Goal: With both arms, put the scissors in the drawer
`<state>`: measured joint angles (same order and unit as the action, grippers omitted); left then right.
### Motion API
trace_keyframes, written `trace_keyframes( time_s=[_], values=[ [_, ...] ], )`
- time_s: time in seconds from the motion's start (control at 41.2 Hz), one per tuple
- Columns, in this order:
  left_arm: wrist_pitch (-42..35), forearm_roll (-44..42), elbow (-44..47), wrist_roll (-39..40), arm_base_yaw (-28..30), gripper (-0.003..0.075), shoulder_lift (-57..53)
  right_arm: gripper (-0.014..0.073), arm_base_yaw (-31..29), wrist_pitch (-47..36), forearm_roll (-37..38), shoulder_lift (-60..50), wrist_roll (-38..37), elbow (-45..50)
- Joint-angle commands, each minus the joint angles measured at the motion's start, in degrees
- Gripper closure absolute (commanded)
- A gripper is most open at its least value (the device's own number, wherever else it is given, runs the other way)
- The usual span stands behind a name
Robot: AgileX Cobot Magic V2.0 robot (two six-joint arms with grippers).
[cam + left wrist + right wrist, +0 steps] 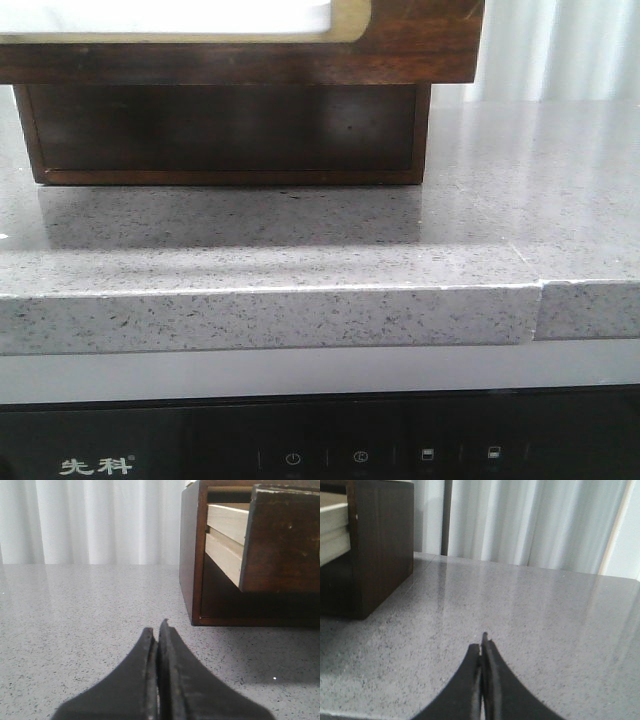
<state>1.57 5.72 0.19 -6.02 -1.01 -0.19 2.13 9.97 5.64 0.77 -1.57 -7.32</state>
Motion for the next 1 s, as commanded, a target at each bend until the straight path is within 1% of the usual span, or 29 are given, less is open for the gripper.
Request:
trace_keyframes(
  time_s=[0.0, 0.17, 0.219, 0.364, 0.559, 0.971],
  values=[
    [-4.8, 0.5, 1.47, 0.59, -0.45, 0.0741, -1.1, 0.0662, -0.42, -9.25, 0.84, -1.22, 0.46, 2.6],
    [-4.8, 0.5, 1.47, 0.59, -0.45, 0.0741, -0.97, 0.0662, -0.42, -13.96, 0.21, -2.35, -0.06, 9.09],
    [-4.76, 0.5, 1.47, 0.59, -0.45, 0.0741, -0.97, 0.0662, -0.23, -11.99, 0.14, -2.35, -0.06, 8.81],
    [-4.67, 0.5, 1.47, 0.59, -0.45, 0.0741, -0.97, 0.0662, 0.27, -12.1, 0.08, -2.35, -0.11, 8.87],
    [-4.67, 0.5, 1.47, 0.59, -0.45, 0.0741, -0.97, 0.0662, 0.27, -12.39, -3.55, -2.35, -0.11, 8.87],
    [-4.67, 0.5, 1.47, 0.59, -0.45, 0.0741, -0.97, 0.0662, 0.27, -12.52, -3.75, -2.35, -0.11, 8.87]
  ],
)
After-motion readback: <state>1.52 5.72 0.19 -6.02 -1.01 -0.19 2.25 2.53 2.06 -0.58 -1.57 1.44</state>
